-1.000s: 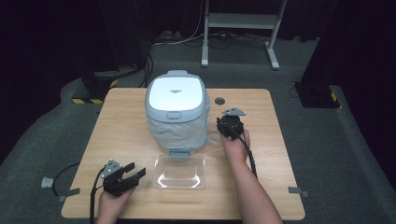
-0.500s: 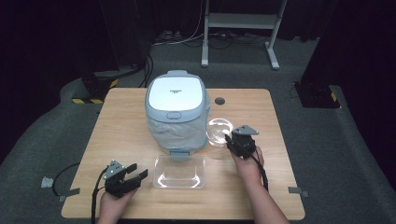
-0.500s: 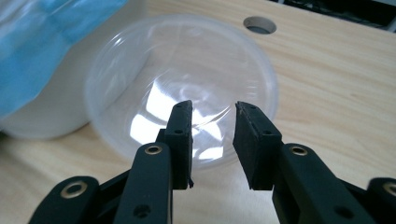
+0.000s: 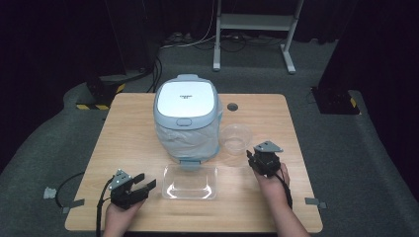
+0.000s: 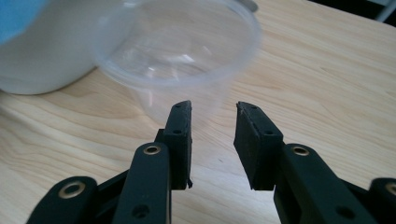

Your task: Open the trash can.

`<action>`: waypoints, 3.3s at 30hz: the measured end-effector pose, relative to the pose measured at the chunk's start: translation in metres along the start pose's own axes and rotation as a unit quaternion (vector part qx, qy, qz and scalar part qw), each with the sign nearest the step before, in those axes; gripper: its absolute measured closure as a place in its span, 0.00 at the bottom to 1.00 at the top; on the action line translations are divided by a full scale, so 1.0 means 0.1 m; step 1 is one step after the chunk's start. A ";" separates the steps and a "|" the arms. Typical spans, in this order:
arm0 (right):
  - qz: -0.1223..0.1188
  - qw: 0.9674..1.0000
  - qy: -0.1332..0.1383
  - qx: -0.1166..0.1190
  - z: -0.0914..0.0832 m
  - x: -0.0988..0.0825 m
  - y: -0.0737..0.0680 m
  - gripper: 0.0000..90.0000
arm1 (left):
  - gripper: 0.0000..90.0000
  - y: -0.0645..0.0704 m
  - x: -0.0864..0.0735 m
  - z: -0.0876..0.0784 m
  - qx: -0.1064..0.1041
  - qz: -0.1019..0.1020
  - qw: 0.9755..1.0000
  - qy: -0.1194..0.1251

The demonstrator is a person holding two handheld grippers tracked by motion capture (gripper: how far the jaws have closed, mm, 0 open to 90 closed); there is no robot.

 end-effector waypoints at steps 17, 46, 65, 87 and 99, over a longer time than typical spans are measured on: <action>0.051 0.998 0.042 0.022 0.55 0.41 -0.43 0.52 | 0.43 -0.01 -0.02 0.02 0.000 -0.003 1.000 -0.004; -0.014 0.999 0.032 -0.012 -0.02 0.15 0.01 0.78 | 0.43 -0.01 -0.03 0.01 -0.006 -0.007 1.000 -0.007; 0.129 0.991 0.018 -0.007 0.85 0.29 0.40 0.48 | 0.43 -0.03 -0.04 0.01 -0.011 -0.016 1.000 -0.005; 0.070 0.993 0.016 0.096 0.14 0.09 -0.09 0.63 | 0.43 0.00 -0.04 0.02 -0.009 -0.002 1.000 -0.007; 0.084 0.994 0.039 0.062 0.44 0.24 -0.07 0.50 | 0.44 0.00 -0.02 0.01 0.006 0.004 1.000 0.006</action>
Point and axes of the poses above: each handheld gripper's, and its own axes: z roughly forward along the jaws, x roughly out of its top, y roughly to its right, the point moved 5 cm from there along z, roughly forward along the jaws, and after that the axes turned 14 degrees about y, right-handed, at the moved point
